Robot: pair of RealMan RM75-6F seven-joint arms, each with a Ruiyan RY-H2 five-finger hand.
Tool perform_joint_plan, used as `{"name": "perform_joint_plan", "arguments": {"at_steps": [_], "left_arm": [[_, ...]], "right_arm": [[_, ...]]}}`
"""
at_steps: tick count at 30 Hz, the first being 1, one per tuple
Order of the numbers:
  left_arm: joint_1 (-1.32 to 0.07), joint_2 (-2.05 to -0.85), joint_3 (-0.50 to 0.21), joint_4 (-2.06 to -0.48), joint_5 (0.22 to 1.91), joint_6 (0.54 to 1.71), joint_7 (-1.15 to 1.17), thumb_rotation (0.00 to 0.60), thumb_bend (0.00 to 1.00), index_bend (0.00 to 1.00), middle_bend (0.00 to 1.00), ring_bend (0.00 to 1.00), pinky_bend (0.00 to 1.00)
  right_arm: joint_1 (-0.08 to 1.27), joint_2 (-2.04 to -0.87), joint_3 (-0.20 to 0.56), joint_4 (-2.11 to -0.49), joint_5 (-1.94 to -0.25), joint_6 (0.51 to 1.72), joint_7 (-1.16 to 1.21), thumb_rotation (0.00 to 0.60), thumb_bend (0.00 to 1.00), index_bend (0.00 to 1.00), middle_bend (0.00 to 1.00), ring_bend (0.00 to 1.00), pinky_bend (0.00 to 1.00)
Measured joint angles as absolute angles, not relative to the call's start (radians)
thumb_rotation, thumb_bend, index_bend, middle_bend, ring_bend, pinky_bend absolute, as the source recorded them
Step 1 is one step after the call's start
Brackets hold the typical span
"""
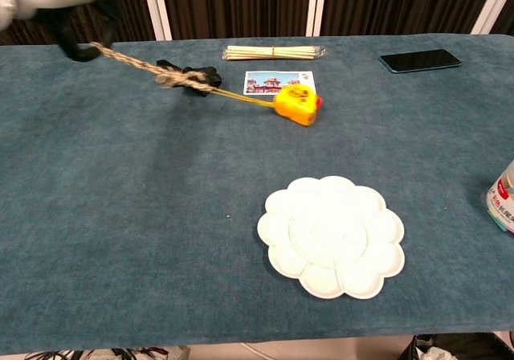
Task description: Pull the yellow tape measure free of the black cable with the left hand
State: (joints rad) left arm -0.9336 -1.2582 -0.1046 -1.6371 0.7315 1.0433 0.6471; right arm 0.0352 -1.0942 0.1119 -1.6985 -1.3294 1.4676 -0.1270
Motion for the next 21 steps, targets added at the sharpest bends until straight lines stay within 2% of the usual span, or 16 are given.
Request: {"name": "perform_joint_plan", "arguments": {"at_steps": [12,21], "left_arm": [[-0.689,-1.138,0.024,-1.625,0.972,1.094,0.339,0.6,0.5,0.62,0.13,0.0,0.0],[-0.537,-1.087,0.107,-1.538,1.163,1.196,0.2,0.6,0.5,0.62,0.13,0.0,0.0]], "right_arm": [[0.036,-1.096,0.111,-1.698,-1.328,1.466,-0.129,0.6,0.04,0.0,0.0,0.1,0.17],[0.035,-1.098,0.111,-1.697,-1.327,1.469,-0.136,0.6,0.04,0.0,0.0,0.1,0.17]]}}
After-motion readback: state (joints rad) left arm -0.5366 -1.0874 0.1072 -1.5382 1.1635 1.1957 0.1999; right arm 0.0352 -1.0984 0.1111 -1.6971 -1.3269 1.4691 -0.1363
